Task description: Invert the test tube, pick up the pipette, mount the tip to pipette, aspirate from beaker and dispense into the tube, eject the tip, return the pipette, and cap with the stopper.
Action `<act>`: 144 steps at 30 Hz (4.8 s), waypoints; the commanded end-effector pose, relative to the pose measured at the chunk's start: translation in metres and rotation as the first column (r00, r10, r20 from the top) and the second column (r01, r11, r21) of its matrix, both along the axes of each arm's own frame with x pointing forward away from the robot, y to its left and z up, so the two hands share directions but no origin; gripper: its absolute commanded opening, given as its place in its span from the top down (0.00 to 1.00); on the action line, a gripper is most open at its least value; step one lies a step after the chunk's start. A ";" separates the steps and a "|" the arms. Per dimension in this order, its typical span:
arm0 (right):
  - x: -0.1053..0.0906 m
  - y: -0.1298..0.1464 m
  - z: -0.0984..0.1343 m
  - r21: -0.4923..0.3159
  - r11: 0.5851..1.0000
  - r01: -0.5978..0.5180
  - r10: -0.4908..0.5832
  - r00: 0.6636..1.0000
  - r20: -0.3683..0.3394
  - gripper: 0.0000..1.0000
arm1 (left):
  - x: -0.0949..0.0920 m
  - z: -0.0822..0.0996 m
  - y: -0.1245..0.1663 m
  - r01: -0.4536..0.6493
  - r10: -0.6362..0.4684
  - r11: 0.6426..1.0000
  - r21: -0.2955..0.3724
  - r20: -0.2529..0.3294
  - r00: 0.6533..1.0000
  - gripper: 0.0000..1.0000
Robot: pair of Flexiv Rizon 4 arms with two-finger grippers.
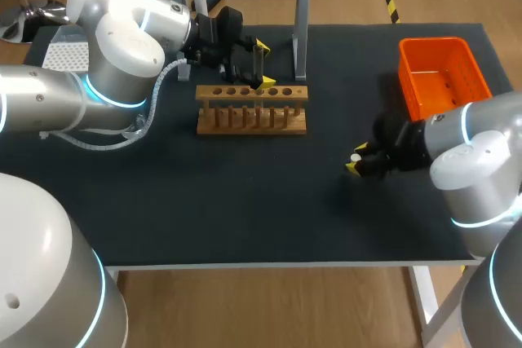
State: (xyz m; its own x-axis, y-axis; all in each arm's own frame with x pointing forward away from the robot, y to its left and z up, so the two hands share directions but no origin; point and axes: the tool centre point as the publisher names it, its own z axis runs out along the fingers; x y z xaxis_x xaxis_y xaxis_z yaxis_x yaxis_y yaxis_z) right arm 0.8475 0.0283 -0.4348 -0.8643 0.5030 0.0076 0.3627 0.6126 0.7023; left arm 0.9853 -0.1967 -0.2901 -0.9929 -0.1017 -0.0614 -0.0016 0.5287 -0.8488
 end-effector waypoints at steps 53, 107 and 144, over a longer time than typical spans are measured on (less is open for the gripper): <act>0.018 -0.014 0.160 0.053 0.986 -0.157 0.153 0.985 0.076 1.00 | 0.001 0.000 0.001 0.004 -0.004 1.000 -0.001 -0.001 1.000 0.00; 0.117 0.117 0.233 0.045 0.960 -0.277 0.273 0.959 0.082 1.00 | 0.001 0.000 0.001 0.004 -0.004 1.000 -0.001 -0.001 1.000 0.00; 0.138 0.153 0.238 0.066 0.958 -0.280 0.273 0.957 0.097 1.00 | 0.004 0.000 0.000 0.008 -0.008 1.000 0.009 0.005 1.000 0.00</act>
State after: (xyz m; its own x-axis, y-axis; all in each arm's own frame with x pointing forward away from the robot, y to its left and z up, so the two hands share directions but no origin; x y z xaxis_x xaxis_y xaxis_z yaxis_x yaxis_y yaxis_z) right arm 0.9861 0.1834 -0.1980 -0.9680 0.2471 -0.0450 0.1224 0.6203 0.7747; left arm 0.9868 -0.1964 -0.2897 -0.9927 -0.0988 -0.0697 0.0062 0.5342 -0.8454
